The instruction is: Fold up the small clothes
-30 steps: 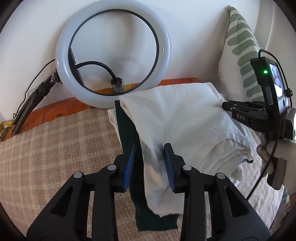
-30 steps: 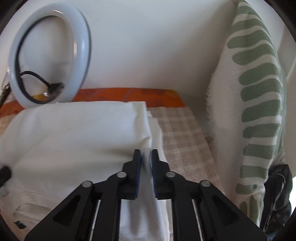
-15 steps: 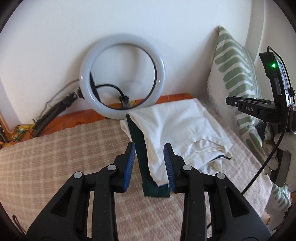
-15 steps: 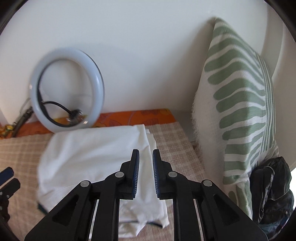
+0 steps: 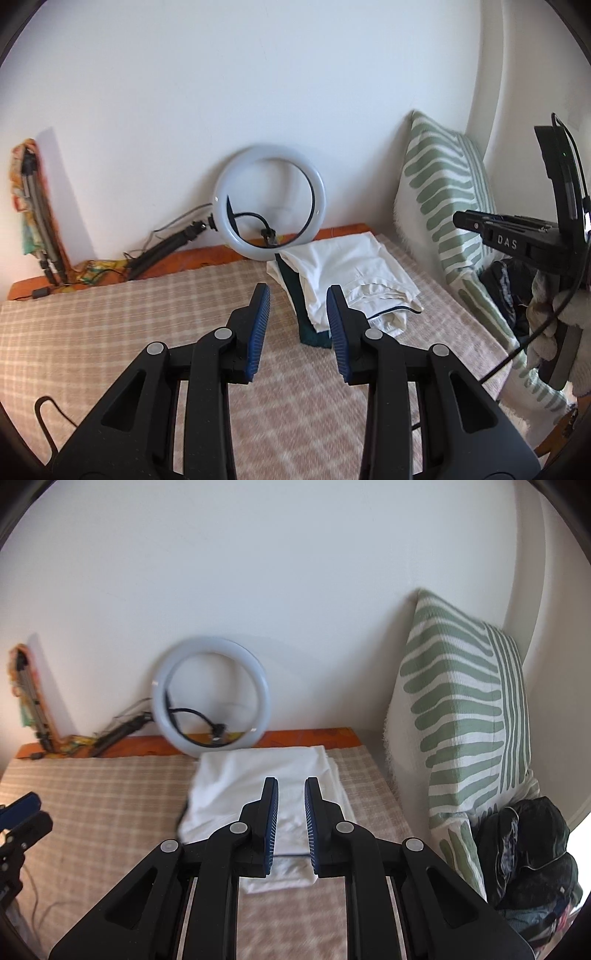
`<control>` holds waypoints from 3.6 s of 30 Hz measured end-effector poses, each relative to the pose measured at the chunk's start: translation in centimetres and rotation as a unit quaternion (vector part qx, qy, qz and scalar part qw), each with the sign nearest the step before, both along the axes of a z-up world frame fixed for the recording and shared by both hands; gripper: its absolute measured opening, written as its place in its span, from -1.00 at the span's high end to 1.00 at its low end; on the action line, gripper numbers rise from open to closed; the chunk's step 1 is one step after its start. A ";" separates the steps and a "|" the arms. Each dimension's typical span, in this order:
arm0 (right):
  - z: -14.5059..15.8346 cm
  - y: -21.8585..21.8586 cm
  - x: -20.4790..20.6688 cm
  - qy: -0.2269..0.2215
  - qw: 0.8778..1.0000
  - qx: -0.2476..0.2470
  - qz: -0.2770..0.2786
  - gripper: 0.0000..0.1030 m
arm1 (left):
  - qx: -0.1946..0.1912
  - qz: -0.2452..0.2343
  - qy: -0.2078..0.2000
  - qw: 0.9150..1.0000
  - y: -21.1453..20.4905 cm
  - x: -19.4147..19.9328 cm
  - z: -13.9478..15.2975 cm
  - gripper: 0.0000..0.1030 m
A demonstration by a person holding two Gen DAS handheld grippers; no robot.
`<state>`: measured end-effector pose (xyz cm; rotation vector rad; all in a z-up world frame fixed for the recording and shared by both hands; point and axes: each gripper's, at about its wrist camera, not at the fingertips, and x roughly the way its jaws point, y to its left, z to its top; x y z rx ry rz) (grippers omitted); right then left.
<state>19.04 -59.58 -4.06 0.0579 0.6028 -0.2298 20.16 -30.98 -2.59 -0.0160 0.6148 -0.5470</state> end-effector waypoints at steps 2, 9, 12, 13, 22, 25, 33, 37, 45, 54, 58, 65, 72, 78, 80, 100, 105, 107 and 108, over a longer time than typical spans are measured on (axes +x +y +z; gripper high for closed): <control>0.7 1.1 -1.6 -0.010 1.000 0.002 0.009 0.75 | -0.006 0.002 -0.011 1.000 1.7 -1.9 1.1 0.38; 2.3 6.6 -7.2 -0.039 0.999 -0.004 0.028 0.67 | -0.006 -0.003 -0.050 0.999 6.2 -7.5 3.3 0.09; 2.2 8.5 -9.1 -0.051 0.998 0.008 0.029 0.27 | 0.000 0.000 -0.067 0.998 8.3 -9.6 3.7 0.09; 2.1 9.1 -9.7 -0.054 0.998 0.008 0.029 0.26 | -0.002 -0.002 -0.067 0.998 9.1 -10.2 3.8 0.08; 0.7 14.6 -12.6 -0.071 0.997 -0.006 0.028 -0.32 | 0.012 -0.002 -0.071 0.997 12.9 -12.5 2.5 -0.17; 0.0 15.9 -12.7 -0.072 0.997 -0.002 0.030 -0.52 | 0.008 0.003 -0.062 0.998 14.2 -12.4 1.5 -0.36; -2.7 18.2 -11.6 -0.077 0.997 -0.011 0.007 -0.58 | 0.008 0.009 -0.040 0.999 16.3 -11.7 -1.8 -0.60; -4.1 18.7 -11.0 -0.078 0.997 -0.006 0.006 -0.58 | 0.027 0.013 -0.035 0.999 16.4 -11.1 -2.9 -0.68; -5.5 18.6 -9.7 -0.080 0.997 0.011 0.007 -0.59 | 0.038 0.031 -0.050 0.998 17.2 -11.0 -3.7 -0.91; -5.4 18.9 -9.6 -0.094 0.995 0.014 0.004 -0.67 | 0.071 0.031 -0.058 0.995 16.4 -11.4 -4.2 -1.00; -5.4 19.0 -9.5 -0.095 0.995 0.014 0.001 -0.68 | 0.074 0.029 -0.063 0.995 16.4 -11.6 -4.0 -1.00; -5.6 18.8 -9.3 -0.095 0.995 0.013 -0.005 -0.68 | 0.075 0.032 -0.065 0.995 16.8 -11.8 -3.8 -1.00; -5.7 18.9 -9.4 -0.096 0.995 0.011 -0.007 -0.68 | 0.071 0.033 -0.061 0.995 17.1 -11.5 -3.8 -1.00; -5.7 19.2 -9.4 -0.097 0.995 0.006 -0.005 -0.68 | 0.072 0.036 -0.061 0.995 17.2 -11.6 -3.7 -1.00; -5.7 19.2 -9.4 -0.096 0.995 0.007 -0.005 -0.68 | 0.070 0.037 -0.058 0.995 17.4 -11.6 -3.7 -1.00; -5.9 19.3 -9.3 -0.096 0.995 0.007 -0.002 -0.68 | 0.071 0.046 -0.057 0.995 17.7 -11.6 -3.8 -1.00; -5.9 19.4 -9.4 -0.096 0.995 0.007 -0.002 -0.68 | 0.066 0.048 -0.049 0.995 17.9 -11.6 -3.8 -1.00; -5.9 19.4 -9.3 -0.095 0.995 0.007 -0.001 -0.68 | 0.066 0.048 -0.047 0.996 17.9 -11.6 -3.8 -1.00; -5.9 19.4 -9.3 -0.095 0.995 0.007 -0.001 -0.68 | 0.065 0.049 -0.046 0.996 17.9 -11.7 -3.7 -1.00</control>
